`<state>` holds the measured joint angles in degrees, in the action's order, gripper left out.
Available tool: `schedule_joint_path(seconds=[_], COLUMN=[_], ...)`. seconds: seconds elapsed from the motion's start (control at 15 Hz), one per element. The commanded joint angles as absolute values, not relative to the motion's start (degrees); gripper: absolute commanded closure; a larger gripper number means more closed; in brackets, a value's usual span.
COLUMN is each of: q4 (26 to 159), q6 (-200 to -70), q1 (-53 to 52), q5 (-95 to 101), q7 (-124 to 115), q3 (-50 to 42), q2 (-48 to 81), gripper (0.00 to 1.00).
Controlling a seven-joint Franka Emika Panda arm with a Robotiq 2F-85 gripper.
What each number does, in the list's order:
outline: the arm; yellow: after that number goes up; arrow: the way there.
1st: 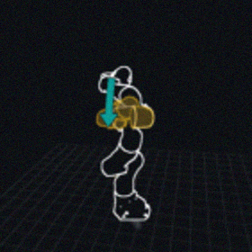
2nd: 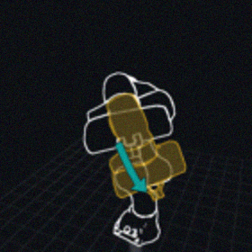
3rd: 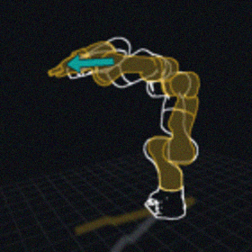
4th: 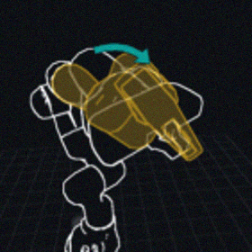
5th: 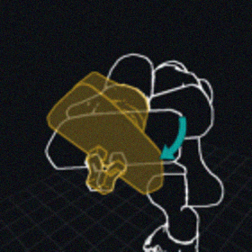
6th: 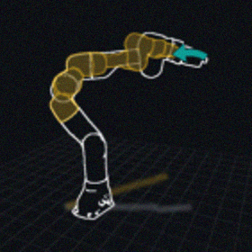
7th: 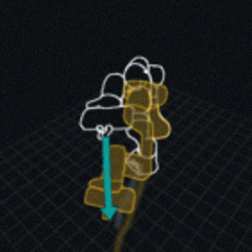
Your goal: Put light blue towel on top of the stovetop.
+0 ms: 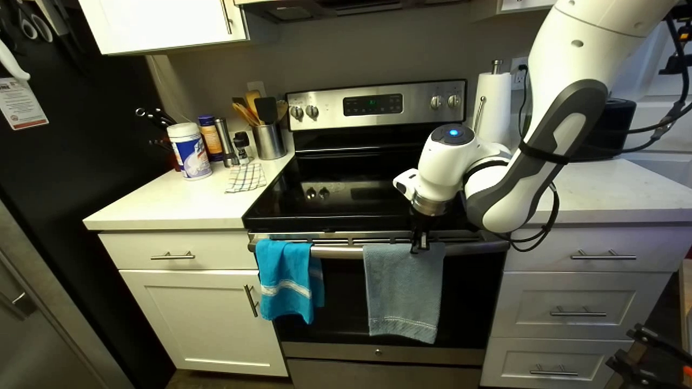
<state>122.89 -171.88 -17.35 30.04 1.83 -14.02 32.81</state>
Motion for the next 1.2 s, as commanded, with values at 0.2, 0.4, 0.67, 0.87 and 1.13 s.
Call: schedule_joint_path(seconds=[0.2, 0.4, 0.67, 0.87, 1.13], q4=[126.4, 126.2, 125.9, 125.4, 124.2], q6=[-172.5, -172.5, -172.3, -171.8, -170.7], q1=[-18.2, -18.0, -17.8, -17.4, -16.8], q5=[30.4, 30.2, 30.0, 29.7, 29.1], q7=[1.6, 1.8, 2.0, 2.3, 2.9], q3=[-14.8, -14.4, -14.1, -13.6, -12.5], q2=[29.3, 29.4, 29.4, 29.5, 29.9], gripper=[0.79, 0.82, 1.00, 1.00, 0.70])
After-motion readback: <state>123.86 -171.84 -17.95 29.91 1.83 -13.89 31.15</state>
